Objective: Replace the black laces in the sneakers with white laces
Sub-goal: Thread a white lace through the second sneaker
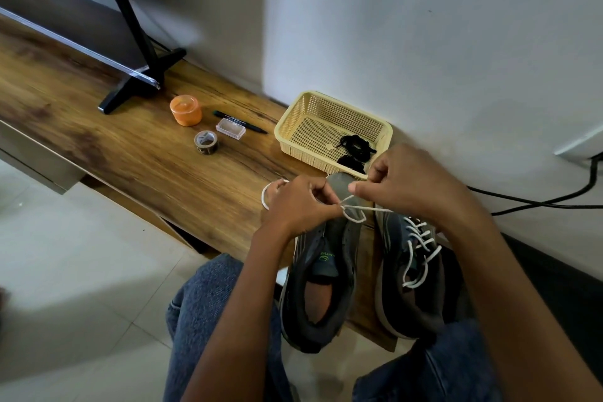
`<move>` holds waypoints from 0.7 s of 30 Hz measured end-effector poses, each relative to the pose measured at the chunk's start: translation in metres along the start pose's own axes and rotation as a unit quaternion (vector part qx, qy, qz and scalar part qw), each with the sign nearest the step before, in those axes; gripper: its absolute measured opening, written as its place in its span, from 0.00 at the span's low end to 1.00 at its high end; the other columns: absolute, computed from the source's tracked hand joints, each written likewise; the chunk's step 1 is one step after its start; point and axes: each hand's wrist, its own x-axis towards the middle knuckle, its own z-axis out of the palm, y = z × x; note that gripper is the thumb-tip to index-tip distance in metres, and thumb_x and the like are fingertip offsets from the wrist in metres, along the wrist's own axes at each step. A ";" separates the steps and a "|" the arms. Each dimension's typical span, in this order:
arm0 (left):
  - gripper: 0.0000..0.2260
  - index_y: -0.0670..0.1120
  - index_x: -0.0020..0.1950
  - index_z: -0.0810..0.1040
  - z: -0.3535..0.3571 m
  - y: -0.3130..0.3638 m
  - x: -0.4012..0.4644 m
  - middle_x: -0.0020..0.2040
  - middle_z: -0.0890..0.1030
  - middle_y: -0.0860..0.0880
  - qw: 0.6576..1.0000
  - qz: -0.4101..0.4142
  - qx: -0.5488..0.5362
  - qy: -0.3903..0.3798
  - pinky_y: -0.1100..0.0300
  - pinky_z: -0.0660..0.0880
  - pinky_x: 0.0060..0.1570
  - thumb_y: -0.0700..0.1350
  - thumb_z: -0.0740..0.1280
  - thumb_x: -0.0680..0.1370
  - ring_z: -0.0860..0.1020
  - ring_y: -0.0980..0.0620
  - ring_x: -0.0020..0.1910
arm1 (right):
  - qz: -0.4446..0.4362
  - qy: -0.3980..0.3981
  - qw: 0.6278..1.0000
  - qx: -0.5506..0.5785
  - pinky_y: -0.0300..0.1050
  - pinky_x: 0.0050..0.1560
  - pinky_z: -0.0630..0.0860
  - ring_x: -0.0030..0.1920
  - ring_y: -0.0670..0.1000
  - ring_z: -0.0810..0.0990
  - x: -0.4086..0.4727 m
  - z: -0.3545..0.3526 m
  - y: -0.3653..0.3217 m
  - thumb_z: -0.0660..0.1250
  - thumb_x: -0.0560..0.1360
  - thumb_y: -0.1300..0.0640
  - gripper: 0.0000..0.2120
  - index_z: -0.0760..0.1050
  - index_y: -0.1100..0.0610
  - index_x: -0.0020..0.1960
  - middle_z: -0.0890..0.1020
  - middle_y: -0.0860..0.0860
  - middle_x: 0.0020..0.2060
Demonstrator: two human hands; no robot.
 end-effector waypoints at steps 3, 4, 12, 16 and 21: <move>0.13 0.56 0.33 0.79 0.000 -0.003 0.002 0.33 0.82 0.59 1.000 -0.007 -0.002 0.000 0.43 0.63 0.67 0.63 0.68 0.58 0.80 0.60 0.39 | -0.032 -0.053 0.994 0.092 0.44 0.37 0.72 0.32 0.47 0.75 -0.002 -0.009 -0.001 0.71 0.72 0.52 0.11 0.79 0.58 0.35 0.79 0.50 0.30; 0.14 0.58 0.33 0.79 0.000 -0.003 0.002 0.33 0.82 0.59 1.000 -0.012 -0.014 -0.003 0.42 0.66 0.66 0.65 0.67 0.57 0.80 0.60 0.39 | -0.035 -0.056 0.979 0.191 0.46 0.42 0.75 0.35 0.49 0.76 -0.003 -0.010 -0.001 0.71 0.72 0.54 0.10 0.79 0.59 0.36 0.80 0.52 0.31; 0.07 0.54 0.34 0.79 0.001 -0.003 0.004 0.32 0.80 0.59 0.999 -0.017 0.027 0.025 0.46 0.56 0.71 0.56 0.73 0.65 0.78 0.62 0.41 | 0.002 -0.037 0.894 0.447 0.34 0.24 0.69 0.22 0.42 0.68 -0.012 -0.007 0.011 0.63 0.77 0.65 0.07 0.78 0.66 0.43 0.76 0.54 0.30; 0.05 0.53 0.35 0.80 0.001 -0.002 0.001 0.33 0.80 0.58 0.998 -0.007 0.055 0.026 0.48 0.53 0.71 0.52 0.73 0.69 0.77 0.62 0.42 | -0.030 -0.004 0.994 0.103 0.40 0.33 0.70 0.30 0.43 0.75 -0.018 -0.029 0.005 0.68 0.75 0.60 0.08 0.83 0.56 0.39 0.80 0.50 0.31; 0.05 0.53 0.36 0.81 0.003 -0.001 0.001 0.32 0.80 0.59 0.998 -0.006 0.049 0.032 0.49 0.53 0.71 0.53 0.73 0.68 0.77 0.63 0.42 | -0.056 -0.037 0.978 0.197 0.37 0.34 0.72 0.31 0.49 0.73 -0.026 -0.044 0.008 0.70 0.71 0.51 0.13 0.81 0.60 0.36 0.78 0.57 0.28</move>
